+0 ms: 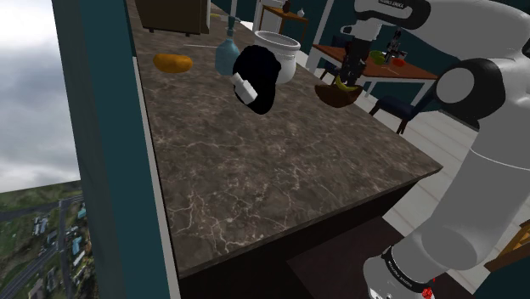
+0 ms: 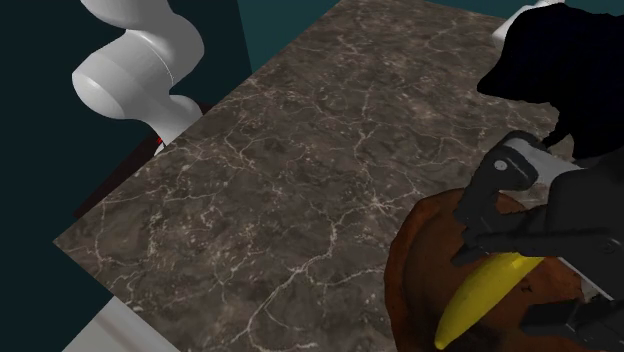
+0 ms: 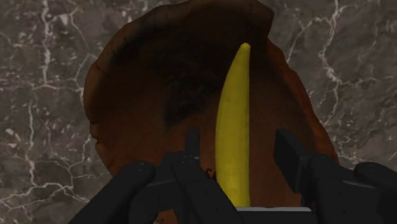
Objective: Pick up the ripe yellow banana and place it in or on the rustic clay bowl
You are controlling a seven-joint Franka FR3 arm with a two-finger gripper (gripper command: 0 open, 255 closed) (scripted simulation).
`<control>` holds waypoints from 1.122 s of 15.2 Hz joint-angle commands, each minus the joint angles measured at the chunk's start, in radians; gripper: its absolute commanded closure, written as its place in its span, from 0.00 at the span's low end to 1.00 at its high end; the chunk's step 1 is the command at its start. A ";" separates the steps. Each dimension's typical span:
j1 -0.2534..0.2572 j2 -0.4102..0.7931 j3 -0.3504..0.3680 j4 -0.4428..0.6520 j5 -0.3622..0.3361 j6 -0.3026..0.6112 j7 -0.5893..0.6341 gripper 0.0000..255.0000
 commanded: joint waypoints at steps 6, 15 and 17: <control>-0.008 0.020 -0.001 0.062 0.007 -0.043 -0.003 0.00; -0.042 0.101 -0.001 0.280 0.036 -0.183 -0.011 0.00; -0.042 0.101 -0.001 0.280 0.036 -0.183 -0.011 0.00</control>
